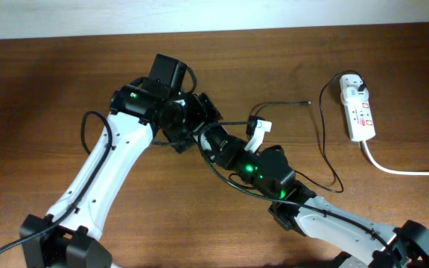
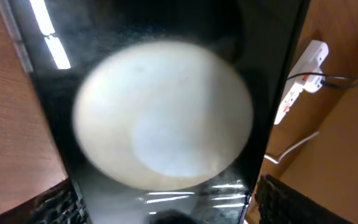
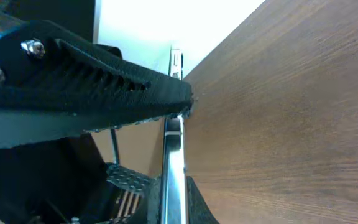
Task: Plug charger to phone and switch on socket
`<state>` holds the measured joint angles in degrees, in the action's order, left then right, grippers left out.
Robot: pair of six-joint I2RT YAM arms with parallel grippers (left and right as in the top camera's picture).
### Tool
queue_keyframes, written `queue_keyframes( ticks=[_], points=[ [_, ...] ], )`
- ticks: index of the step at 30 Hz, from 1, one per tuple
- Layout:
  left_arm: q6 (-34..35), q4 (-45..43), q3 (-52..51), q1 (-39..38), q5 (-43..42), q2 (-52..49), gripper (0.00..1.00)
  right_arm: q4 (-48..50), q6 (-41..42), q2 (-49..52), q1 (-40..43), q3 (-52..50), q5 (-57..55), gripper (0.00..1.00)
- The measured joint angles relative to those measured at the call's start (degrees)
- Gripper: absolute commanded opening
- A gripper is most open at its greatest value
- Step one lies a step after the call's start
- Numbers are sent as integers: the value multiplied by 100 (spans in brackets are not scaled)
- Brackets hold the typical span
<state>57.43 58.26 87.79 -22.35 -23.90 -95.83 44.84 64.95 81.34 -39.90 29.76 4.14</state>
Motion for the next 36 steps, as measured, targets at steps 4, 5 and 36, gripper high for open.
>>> queue_keyframes(
  ticks=[4,5,36],
  points=[
    [-1193,66,0,732,-485,590,99,57,1268,-2,216,4,667,4],
    [-1384,256,2,907,-437,870,99,50,1665,0,409,4,1113,4],
    [1593,-2511,-2920,787,-992,2804,72,22,5469,0,1200,9,3799,4]
  ],
)
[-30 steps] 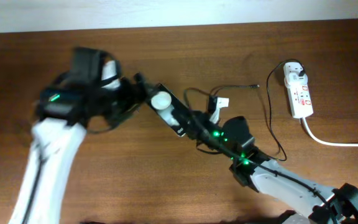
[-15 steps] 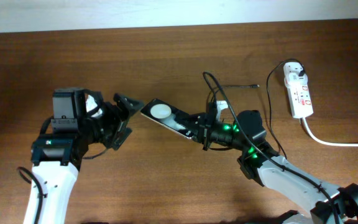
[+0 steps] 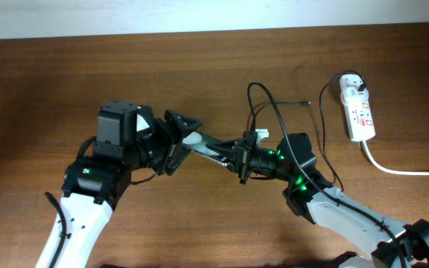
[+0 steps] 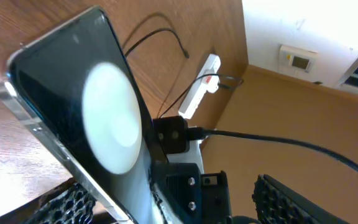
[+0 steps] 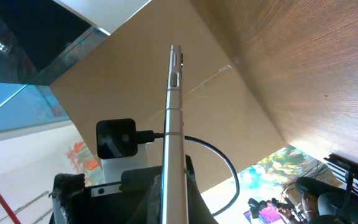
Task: Plug charger to phone and switch on socket
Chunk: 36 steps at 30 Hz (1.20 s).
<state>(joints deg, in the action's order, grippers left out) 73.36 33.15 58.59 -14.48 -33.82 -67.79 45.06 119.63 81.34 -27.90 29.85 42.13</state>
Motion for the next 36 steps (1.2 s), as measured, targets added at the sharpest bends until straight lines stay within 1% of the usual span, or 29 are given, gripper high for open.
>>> queue_keyframes(
  ticks=[4,5,6,10,13,16,17,18,19,20,23,26,27,28,30,34,36],
  points=[
    [136,0,0,0,0,-330,63,2,15,-2,0,0,2,4],
    [243,-2,0,0,2,-413,60,0,15,0,0,0,0,4],
    [376,-4,0,0,4,-516,52,0,15,-2,0,0,0,4],
    [758,-2,0,0,20,-750,41,0,-24,-2,0,0,-26,4],
    [1025,-4,0,0,20,-750,30,-2,-120,0,0,0,-262,4],
    [1067,-4,0,0,20,-750,30,0,-136,-2,0,0,-358,4],
    [1071,-4,0,0,20,-750,28,0,-138,-2,0,0,-372,4],
    [1099,-4,0,0,20,-750,29,0,-136,-2,-4,0,-376,4],
    [1152,-57,0,-4,20,-750,32,0,-136,-2,-35,0,-420,4],
    [1176,-127,0,-22,17,-750,32,-2,-131,-2,-105,0,-501,4],
    [1196,-131,0,-184,17,-750,23,-2,-138,0,-190,0,-678,4],
    [1209,-125,0,-186,17,-750,7,4,-131,-2,-188,0,-772,4],
    [1158,-140,0,-186,22,-750,2,4,-2,-2,-188,0,-791,4],
    [1086,-184,-4,-186,24,-750,0,4,24,-2,-188,0,-846,5],
    [1023,-249,-4,-186,39,-750,0,20,24,-2,-184,17,-868,6],
    [1156,-105,-4,-203,144,-761,0,46,-107,-7,-195,22,-846,72],
    [973,-103,-11,-212,455,-772,0,-98,-144,-11,-195,26,-844,99]
  ],
)
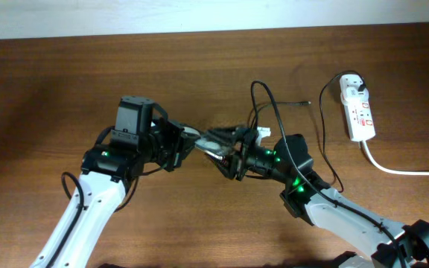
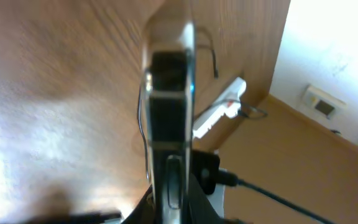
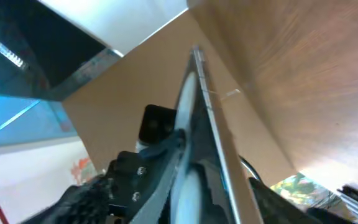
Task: Plug charger to phone and switch on socket
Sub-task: 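Move the right gripper to the black USB-C cable end and grasp it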
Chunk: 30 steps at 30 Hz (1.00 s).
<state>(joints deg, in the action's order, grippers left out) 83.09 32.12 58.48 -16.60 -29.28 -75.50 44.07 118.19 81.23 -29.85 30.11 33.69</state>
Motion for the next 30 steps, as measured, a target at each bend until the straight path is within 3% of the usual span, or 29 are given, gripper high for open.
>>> queue_keyframes(
  ticks=[3,5,6,8,9,11,15,19,20,23,25,27,30],
  points=[
    [-1141,4,0,7,562,-4,0,-1620,-131,-35,2,57,-70,99],
    [-2249,63,-4,98,680,-4,0,-2636,-1502,-50,2,63,-538,99],
    [-2977,271,-15,271,658,-4,0,-2955,-3027,-44,2,55,-846,99],
    [-3915,632,-22,649,345,-7,0,-3010,-5093,-44,0,55,-1036,99],
    [-4179,632,-22,791,42,-7,0,-3073,-5788,-44,2,55,-1067,99],
    [-4457,634,-22,914,-739,-9,0,-3187,-6352,-44,2,55,-1097,99],
    [-5042,629,-22,914,-2306,-11,0,-3731,-6841,-48,0,57,-1368,99],
    [-5187,632,-22,911,-2627,-11,0,-4273,-7788,-50,13,210,-1963,99],
    [-5206,627,-22,914,-2612,-11,0,-4804,-7860,-61,59,619,-2092,99],
    [-5209,621,-26,914,-2531,-11,0,-7761,-7965,-83,402,2686,-3108,99],
    [-5209,605,-31,914,-2422,-11,0,-8909,-7982,-79,809,3904,-3657,99],
    [-5209,608,-31,914,-2315,-11,0,-9750,-8124,68,1226,5025,-4216,99],
    [-5209,610,-33,914,-2253,-11,0,-10268,-8268,879,1803,6153,-4439,97]
  ],
)
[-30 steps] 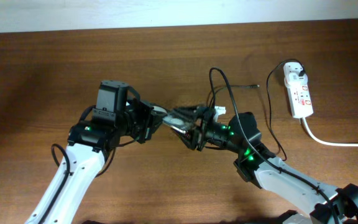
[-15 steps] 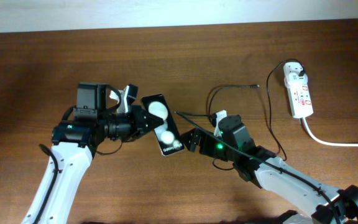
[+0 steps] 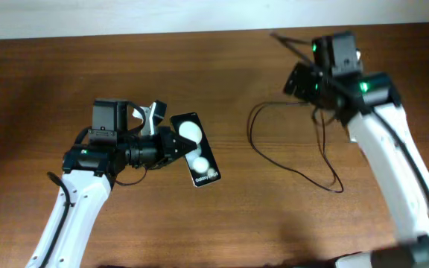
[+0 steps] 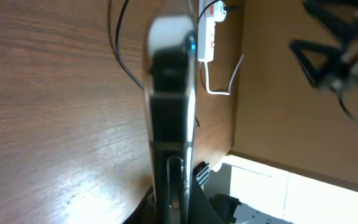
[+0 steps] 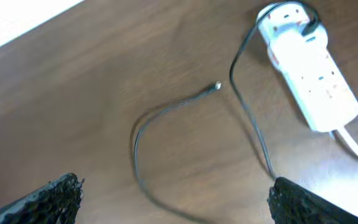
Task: Plug charger to phone and switch on socket
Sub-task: 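Move the right gripper to the black USB-C cable end and grasp it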
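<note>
My left gripper (image 3: 171,143) is shut on a black phone (image 3: 197,152), holding it by one end left of the table's middle with its glossy face up. In the left wrist view the phone (image 4: 169,93) runs edge-on between the jaws of the left gripper (image 4: 173,205). My right gripper (image 3: 295,65) is raised at the back right and stands open (image 5: 179,205), with nothing between its fingers. Below it lie the black charger cable (image 5: 166,118), its free plug tip (image 5: 216,86), and the white power strip (image 5: 309,81) with the charger plugged in.
The cable (image 3: 289,170) loops loosely over the brown table (image 3: 274,223) between the two arms. The strip's white mains cord runs off to the right. My right arm (image 3: 393,149) covers the strip in the overhead view.
My right gripper has gone from beside the phone at the middle to the back right, above the strip. My left gripper has carried the phone a little left, now face up.
At first my right gripper was shut on the phone's edge with the left one open against its screen. Then the right held it up before the open left. Later the left was shut on it and the right open. Now only the left holds it.
</note>
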`<state>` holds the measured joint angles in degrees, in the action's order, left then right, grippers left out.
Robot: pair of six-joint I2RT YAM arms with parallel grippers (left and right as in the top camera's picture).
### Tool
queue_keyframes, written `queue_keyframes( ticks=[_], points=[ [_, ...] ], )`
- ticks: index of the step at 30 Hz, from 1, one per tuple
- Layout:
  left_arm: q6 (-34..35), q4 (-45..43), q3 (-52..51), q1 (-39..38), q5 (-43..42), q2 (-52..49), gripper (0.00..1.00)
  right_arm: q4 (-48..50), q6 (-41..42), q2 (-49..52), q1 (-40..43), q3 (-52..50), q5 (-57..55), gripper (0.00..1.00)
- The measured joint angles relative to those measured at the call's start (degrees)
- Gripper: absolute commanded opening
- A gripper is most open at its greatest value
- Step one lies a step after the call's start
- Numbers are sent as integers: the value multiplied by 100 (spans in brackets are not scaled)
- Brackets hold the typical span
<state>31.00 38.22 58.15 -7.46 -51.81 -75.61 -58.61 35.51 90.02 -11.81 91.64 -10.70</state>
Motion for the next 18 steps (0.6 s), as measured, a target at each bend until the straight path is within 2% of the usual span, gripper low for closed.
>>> queue_keyframes(
  ticks=[4,5,8,11,15,16,17,18],
  points=[
    [-2,-2,0,0,42,-4,0,50,160,1956,269,533,317,88],
    [0,-2,0,0,44,-4,0,173,339,2389,269,533,376,82],
    [0,-2,0,0,42,-4,0,645,929,3099,269,533,459,66],
    [0,20,0,0,42,-4,0,1152,1755,3617,269,533,476,63],
    [7,264,2,0,42,-4,0,1864,2581,3864,269,533,457,54],
    [4,313,2,0,44,-4,0,1897,2645,3875,269,533,452,44],
    [4,330,2,0,44,-4,0,1932,2697,3899,269,551,437,25],
    [4,343,2,0,44,-4,0,1928,2739,3941,269,592,424,17]
  ],
)
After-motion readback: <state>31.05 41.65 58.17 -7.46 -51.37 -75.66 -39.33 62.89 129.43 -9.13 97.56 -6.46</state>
